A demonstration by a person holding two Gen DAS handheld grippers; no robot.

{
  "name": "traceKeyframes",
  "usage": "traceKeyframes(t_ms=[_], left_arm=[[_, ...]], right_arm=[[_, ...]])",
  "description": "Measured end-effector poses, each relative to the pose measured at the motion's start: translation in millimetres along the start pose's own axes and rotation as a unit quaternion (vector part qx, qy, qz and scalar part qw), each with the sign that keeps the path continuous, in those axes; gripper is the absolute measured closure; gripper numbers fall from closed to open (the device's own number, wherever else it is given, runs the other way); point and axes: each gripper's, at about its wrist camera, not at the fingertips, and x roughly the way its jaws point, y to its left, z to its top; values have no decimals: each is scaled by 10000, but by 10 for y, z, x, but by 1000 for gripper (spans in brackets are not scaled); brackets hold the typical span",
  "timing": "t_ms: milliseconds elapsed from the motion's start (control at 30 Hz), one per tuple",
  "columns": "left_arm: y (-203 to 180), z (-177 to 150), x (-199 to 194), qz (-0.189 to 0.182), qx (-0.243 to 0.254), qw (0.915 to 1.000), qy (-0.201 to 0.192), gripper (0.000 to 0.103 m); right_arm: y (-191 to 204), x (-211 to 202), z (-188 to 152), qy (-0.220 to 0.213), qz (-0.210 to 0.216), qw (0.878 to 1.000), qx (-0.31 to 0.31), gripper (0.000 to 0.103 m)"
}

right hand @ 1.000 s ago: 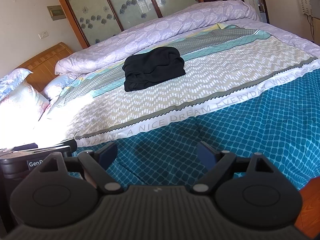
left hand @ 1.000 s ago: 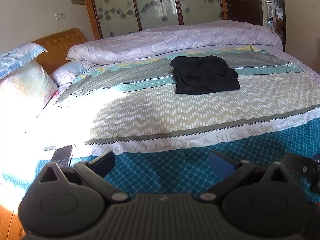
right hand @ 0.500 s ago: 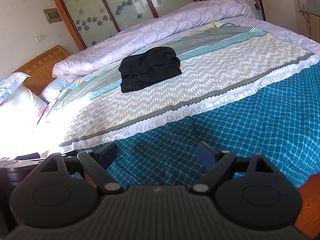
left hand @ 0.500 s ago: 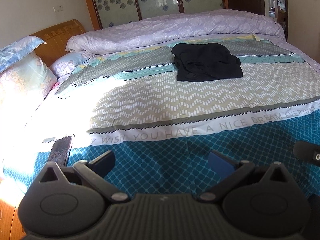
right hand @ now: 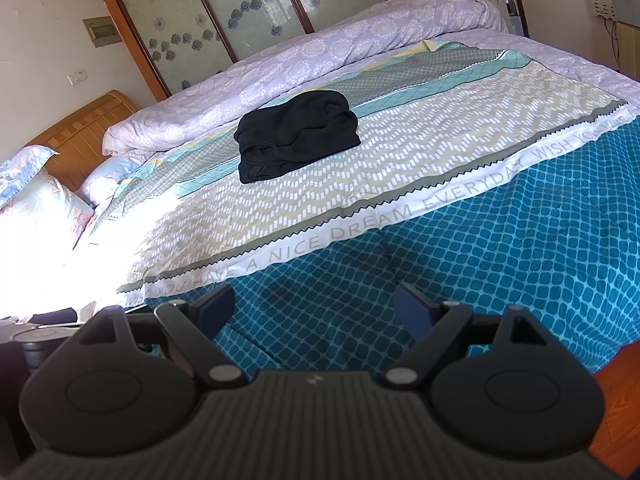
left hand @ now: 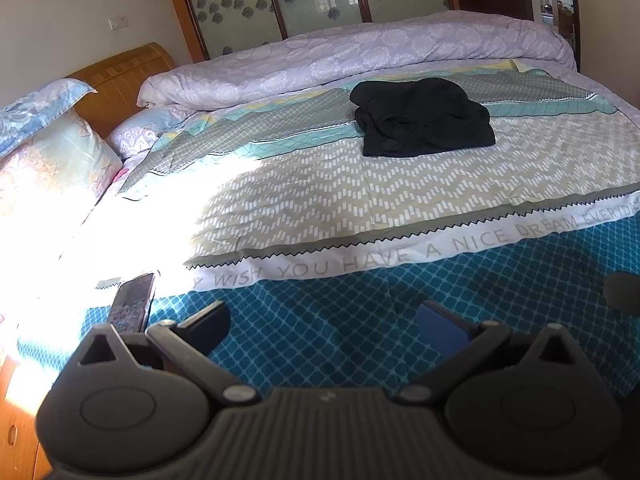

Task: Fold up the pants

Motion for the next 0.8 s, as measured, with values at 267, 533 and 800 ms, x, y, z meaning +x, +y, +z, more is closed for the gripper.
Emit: traceKeyframes(t_ms=[267, 533, 800], left_arm=[[-6, -9, 17, -11, 40, 10000, 45, 0], [-18, -24, 55, 54, 92, 9999, 133, 0], [-37, -40, 78, 83, 141, 9997, 167, 0]], right_arm=[[0, 2, -4, 6, -10, 10000, 9, 14], [-13, 8, -16, 24, -20, 10000, 36, 14], [-20, 14, -21, 19, -63, 10000, 64, 14]])
